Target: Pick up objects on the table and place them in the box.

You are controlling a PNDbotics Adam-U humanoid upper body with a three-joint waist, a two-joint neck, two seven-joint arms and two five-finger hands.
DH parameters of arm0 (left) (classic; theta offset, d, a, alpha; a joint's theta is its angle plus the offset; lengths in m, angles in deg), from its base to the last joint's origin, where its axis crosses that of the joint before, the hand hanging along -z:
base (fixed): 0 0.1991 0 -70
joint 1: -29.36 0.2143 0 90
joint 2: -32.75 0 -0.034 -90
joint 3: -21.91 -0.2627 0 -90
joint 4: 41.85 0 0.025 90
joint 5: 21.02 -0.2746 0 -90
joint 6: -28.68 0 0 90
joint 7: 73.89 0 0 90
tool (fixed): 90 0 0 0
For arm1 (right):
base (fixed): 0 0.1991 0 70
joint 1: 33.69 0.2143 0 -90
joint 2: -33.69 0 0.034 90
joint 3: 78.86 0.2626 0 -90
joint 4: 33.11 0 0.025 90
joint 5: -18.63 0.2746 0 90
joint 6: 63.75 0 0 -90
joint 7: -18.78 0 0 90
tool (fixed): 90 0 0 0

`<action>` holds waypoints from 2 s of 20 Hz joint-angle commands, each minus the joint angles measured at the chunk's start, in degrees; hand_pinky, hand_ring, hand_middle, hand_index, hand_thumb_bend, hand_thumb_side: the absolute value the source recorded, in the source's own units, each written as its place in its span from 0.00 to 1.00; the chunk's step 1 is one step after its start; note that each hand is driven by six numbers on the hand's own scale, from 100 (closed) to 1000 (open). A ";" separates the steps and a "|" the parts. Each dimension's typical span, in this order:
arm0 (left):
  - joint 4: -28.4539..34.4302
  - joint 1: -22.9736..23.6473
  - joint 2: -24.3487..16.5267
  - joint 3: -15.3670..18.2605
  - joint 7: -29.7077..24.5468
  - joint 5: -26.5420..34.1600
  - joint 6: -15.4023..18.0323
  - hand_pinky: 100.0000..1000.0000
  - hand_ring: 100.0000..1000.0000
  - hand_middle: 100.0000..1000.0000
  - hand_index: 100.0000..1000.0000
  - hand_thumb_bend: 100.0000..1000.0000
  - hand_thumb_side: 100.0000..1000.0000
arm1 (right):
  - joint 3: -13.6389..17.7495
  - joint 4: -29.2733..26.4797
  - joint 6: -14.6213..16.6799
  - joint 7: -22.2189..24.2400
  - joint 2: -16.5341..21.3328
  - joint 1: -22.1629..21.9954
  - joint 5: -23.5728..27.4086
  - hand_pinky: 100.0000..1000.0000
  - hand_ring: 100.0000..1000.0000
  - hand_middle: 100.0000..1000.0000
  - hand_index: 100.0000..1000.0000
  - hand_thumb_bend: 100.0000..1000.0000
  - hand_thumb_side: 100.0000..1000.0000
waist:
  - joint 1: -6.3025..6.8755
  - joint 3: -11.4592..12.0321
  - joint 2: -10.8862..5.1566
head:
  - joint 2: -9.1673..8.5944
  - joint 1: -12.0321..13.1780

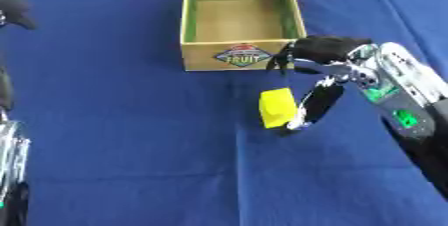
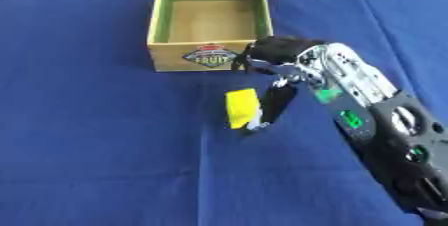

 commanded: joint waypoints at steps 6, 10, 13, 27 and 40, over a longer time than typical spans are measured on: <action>1.01 -0.58 -0.67 -0.19 -0.18 0.20 -0.01 0.36 0.46 0.51 0.71 0.02 1.00 | 0.16 0.13 -0.42 3.08 1.79 0.06 1.35 0.72 0.85 0.57 0.83 0.61 0.31 | 0.05 0.28 -1.15 | -0.58 -0.17; 1.01 -0.60 -0.56 -0.25 -0.21 0.21 -0.06 0.36 0.46 0.51 0.71 0.02 1.00 | 0.38 1.63 -0.94 2.66 1.46 -0.17 1.10 0.72 0.84 0.56 0.82 0.57 0.30 | 0.16 0.49 -1.00 | -0.77 -0.29; 1.01 -0.59 -0.45 -0.28 -0.26 0.22 -0.09 0.36 0.46 0.51 0.71 0.02 1.00 | 0.52 3.06 -0.95 1.86 1.17 -0.23 0.45 0.72 0.84 0.56 0.81 0.56 0.31 | 0.20 0.67 -0.90 | -0.95 -0.42; 1.01 -0.65 -0.20 -0.44 -0.46 0.21 -0.23 0.36 0.46 0.51 0.70 0.01 1.00 | 0.95 4.41 -1.65 -3.58 0.54 -0.36 1.53 0.69 0.81 0.47 0.73 0.47 0.43 | 0.27 0.83 -0.59 | -1.01 -0.43; 1.01 -0.64 -0.13 -0.36 -0.50 0.03 -0.63 0.35 0.46 0.51 0.70 0.00 1.00 | 1.37 4.42 -2.34 -5.46 0.57 -0.67 2.50 0.62 0.70 0.32 0.52 0.35 0.38 | 0.18 0.90 -0.49 | -1.02 -0.33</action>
